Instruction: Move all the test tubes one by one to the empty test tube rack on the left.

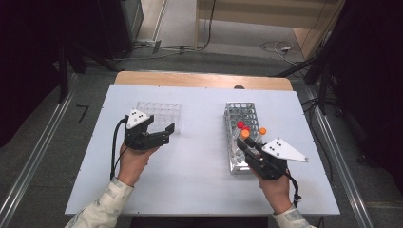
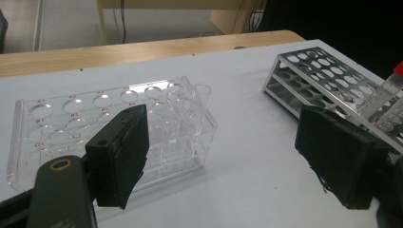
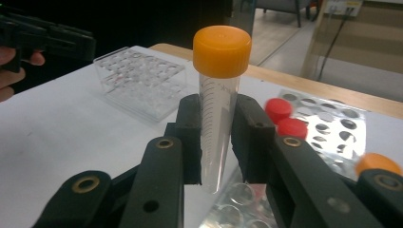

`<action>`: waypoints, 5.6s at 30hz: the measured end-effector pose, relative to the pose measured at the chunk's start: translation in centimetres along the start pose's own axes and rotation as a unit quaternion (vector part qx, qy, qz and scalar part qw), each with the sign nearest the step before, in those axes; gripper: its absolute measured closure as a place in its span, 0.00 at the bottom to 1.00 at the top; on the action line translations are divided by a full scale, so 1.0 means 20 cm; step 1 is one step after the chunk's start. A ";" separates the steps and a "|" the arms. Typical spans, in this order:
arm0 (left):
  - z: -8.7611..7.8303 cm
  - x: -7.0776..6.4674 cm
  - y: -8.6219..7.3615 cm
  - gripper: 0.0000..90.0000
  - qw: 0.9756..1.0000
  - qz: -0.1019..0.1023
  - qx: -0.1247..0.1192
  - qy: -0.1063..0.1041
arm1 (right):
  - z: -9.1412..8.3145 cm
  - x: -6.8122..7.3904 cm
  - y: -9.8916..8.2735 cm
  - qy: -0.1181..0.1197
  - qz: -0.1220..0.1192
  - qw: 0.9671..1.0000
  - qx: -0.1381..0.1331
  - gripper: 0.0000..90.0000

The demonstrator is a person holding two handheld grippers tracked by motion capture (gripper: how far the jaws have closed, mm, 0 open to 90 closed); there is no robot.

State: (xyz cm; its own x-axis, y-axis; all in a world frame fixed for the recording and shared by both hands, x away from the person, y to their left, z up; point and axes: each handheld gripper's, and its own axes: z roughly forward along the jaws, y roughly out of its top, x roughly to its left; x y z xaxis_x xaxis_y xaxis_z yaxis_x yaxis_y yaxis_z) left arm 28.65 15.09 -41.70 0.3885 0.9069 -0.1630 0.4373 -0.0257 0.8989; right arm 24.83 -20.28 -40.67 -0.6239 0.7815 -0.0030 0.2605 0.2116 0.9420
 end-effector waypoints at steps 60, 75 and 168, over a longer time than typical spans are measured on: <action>-0.01 -0.31 -0.04 0.78 0.990 0.090 0.028 -0.104 | 0.50 0.41 -0.05 0.113 -0.021 0.991 0.074 0.39; -0.04 -0.25 -0.01 0.78 0.992 0.075 0.020 -0.098 | 0.24 0.35 -0.06 0.115 -0.052 0.989 0.074 0.22; 0.13 0.14 0.07 0.41 1.000 -0.016 -0.013 0.020 | -0.10 -0.09 -0.18 0.007 0.019 0.998 0.067 0.24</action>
State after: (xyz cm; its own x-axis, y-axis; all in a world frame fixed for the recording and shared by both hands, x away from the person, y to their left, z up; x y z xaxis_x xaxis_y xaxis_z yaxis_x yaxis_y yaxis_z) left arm 32.52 16.46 -41.90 0.3410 0.9236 -0.1754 0.4270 0.0140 0.9041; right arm 23.52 -23.59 -43.44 -0.6215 0.7825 0.0376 0.3794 0.2587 0.8883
